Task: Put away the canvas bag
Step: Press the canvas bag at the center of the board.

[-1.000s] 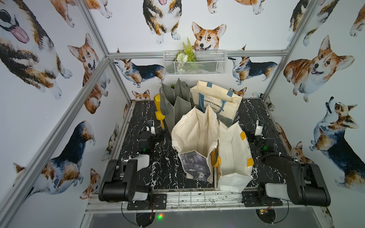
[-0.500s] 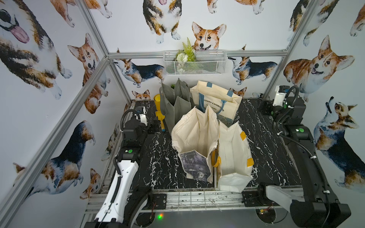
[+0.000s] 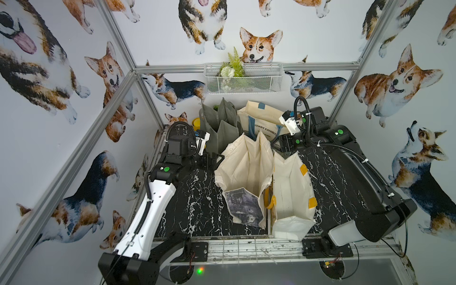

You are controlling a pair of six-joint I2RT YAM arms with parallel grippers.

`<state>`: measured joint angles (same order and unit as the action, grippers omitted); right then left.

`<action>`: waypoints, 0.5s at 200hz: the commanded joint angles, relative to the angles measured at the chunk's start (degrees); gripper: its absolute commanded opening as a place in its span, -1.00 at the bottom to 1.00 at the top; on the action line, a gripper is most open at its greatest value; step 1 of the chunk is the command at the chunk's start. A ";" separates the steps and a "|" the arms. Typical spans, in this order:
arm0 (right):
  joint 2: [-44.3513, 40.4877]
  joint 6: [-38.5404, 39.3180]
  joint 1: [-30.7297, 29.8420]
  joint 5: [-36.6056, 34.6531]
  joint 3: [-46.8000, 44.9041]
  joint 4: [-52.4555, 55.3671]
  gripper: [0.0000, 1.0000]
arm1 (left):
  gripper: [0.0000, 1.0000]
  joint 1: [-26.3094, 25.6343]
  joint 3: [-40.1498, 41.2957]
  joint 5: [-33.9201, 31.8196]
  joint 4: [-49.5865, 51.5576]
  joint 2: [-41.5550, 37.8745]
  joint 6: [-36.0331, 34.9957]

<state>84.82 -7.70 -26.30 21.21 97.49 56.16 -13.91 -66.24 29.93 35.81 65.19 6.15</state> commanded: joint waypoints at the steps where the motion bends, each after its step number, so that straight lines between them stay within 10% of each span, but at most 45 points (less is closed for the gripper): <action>1: -0.52 -2.51 -0.60 3.60 -1.46 2.96 0.35 | 0.79 -1.78 -2.00 0.88 5.85 2.87 -1.19; 62: 0.16 -7.70 -3.23 8.37 -6.10 -3.30 -0.16 | 0.68 -2.79 -5.59 -0.82 6.63 7.50 1.15; 100: 1.55 -9.87 -4.14 10.28 -7.54 -8.95 -0.43 | 0.09 -4.76 -4.85 -1.49 4.35 8.95 2.46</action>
<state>85.73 -15.18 -30.04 29.67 90.41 52.40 -17.50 -71.20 29.08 41.41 73.49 7.86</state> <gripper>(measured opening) 0.305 0.624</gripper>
